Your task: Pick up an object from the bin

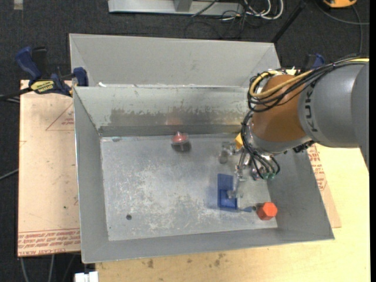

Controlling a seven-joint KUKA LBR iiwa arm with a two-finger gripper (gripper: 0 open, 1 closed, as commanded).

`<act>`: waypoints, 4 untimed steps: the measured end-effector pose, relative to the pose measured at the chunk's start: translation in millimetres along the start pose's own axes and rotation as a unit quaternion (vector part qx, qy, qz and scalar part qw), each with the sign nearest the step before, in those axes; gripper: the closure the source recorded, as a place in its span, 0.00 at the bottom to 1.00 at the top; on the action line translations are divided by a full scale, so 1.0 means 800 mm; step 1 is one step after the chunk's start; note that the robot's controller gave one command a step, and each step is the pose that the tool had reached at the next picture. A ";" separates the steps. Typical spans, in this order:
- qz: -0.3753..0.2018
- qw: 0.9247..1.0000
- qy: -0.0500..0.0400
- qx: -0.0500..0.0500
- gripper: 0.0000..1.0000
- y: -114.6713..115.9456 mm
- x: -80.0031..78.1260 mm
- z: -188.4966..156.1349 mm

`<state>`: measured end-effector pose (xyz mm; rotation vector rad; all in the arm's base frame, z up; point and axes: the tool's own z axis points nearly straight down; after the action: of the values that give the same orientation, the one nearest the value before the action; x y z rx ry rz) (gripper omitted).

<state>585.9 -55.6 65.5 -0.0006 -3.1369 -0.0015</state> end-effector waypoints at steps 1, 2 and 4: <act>-0.108 0.994 -0.005 0.001 0.00 -0.120 -0.031 -0.007; -0.136 0.991 -0.005 0.001 0.00 -0.119 -0.018 -0.045; -0.131 0.991 -0.009 0.000 0.00 -0.121 -0.020 -0.011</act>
Offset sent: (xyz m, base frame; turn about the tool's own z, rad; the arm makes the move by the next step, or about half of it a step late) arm 0.0240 -0.0939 0.0045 -0.2200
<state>601.7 -152.1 74.3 0.4139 -3.1283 -0.0011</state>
